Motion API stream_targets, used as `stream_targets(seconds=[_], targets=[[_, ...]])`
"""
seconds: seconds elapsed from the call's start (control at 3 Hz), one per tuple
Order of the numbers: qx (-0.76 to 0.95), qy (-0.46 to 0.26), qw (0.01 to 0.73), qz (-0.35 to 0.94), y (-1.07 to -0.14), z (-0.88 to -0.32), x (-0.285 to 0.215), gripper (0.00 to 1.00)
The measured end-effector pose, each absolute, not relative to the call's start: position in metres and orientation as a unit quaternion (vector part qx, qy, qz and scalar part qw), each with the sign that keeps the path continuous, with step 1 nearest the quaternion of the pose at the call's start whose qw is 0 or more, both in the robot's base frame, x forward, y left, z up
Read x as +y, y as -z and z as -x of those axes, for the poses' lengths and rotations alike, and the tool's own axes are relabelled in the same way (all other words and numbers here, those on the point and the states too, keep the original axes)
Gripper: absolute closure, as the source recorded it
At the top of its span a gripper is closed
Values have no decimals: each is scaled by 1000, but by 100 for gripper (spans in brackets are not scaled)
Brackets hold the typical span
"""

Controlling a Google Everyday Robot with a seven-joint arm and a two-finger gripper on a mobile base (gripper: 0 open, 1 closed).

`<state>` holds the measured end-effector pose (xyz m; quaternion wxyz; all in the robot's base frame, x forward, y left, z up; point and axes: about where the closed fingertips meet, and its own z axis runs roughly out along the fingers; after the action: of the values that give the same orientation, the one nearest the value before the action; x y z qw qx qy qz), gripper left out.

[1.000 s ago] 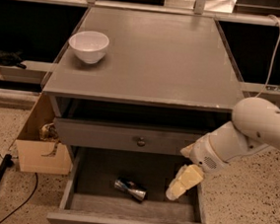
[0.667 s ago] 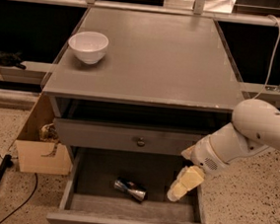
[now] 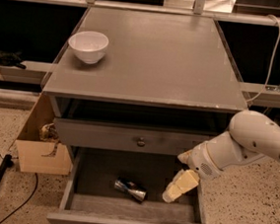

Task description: Pick redbull can from middle drawer and place on counter

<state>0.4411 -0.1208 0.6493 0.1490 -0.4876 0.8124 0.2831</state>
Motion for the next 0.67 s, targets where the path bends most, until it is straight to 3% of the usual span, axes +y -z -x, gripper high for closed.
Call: stream_targets(seconds=[0.67], targets=[[815,-310,166,461,-597,-462,-109,0]])
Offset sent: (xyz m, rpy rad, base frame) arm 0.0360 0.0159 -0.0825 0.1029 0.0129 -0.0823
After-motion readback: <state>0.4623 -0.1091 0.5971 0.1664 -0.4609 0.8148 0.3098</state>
